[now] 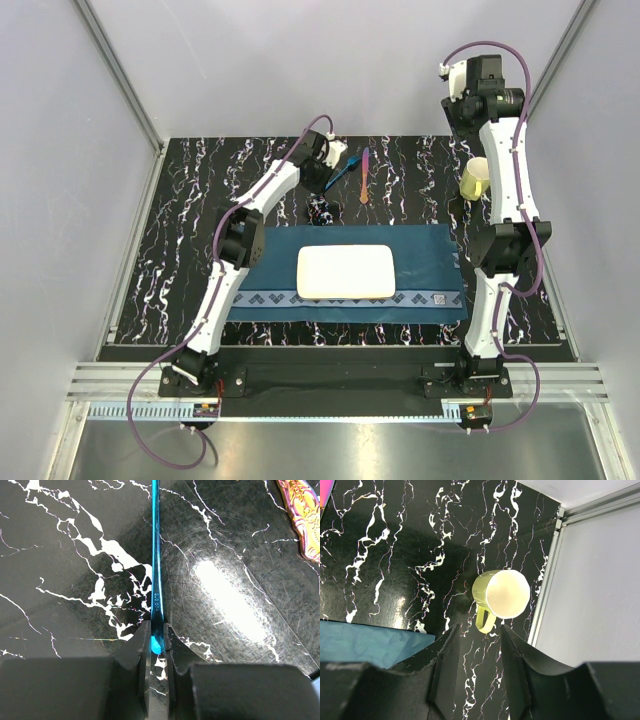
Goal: Set the dinner table for one person
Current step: Move the fork to the center of the board.
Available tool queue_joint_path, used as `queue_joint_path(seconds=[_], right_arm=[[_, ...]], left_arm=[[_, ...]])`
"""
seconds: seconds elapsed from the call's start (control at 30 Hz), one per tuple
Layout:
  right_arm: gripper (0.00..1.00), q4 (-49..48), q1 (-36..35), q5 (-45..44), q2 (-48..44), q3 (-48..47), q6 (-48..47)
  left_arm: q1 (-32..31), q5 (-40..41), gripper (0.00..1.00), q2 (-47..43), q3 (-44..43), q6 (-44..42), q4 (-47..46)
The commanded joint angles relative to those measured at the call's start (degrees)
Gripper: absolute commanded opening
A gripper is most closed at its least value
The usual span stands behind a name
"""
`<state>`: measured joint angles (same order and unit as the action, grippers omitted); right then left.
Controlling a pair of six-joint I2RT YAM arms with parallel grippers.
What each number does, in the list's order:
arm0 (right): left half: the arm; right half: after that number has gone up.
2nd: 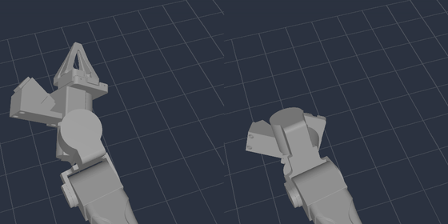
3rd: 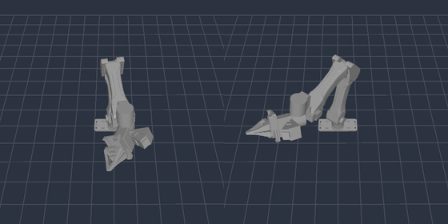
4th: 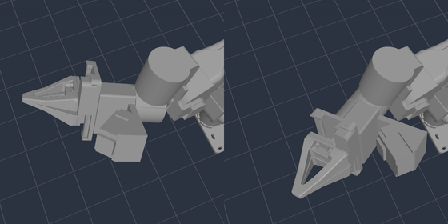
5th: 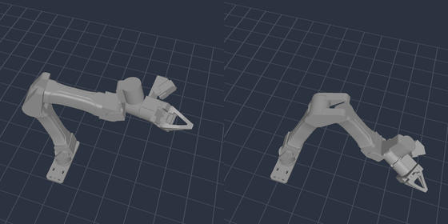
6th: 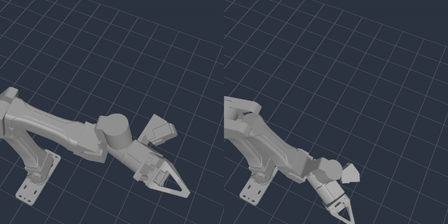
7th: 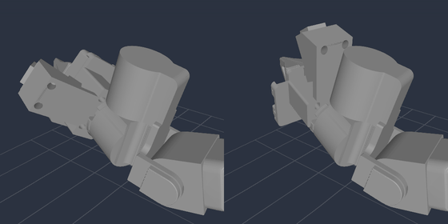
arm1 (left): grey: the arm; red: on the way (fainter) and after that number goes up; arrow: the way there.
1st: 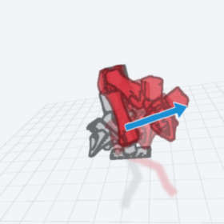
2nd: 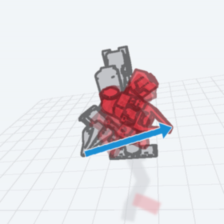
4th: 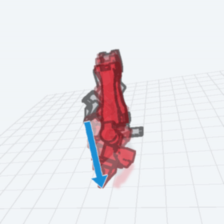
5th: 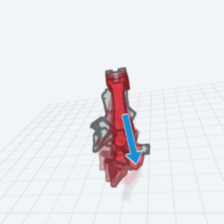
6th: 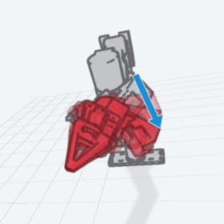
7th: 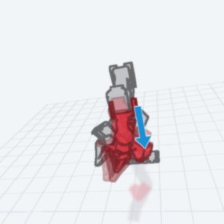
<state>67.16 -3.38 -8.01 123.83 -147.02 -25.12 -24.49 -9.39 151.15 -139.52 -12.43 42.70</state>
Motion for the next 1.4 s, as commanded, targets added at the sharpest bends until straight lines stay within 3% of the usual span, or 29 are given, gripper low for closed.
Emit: queue_joint_path(seconds=[0.0, 0.67, 1.37], right_arm=[[0.45, -0.97, -0.67, -0.69, 0.01, -2.75, -0.54], [0.45, -0.97, -0.75, -0.69, 0.01, -3.45, -0.36], [0.45, -0.89, -0.67, 0.89, 1.15, -5.47, -0.28]], left_arm=[[0.23, 2.36, 0.00, 0.20, 0.04, -0.50, 1.86], [1.37, 8.07, 0.00, -6.13, 3.03, -3.75, 8.01], [3.40, 12.29, 0.00, -21.59, 17.61, -1.99, 15.83]])
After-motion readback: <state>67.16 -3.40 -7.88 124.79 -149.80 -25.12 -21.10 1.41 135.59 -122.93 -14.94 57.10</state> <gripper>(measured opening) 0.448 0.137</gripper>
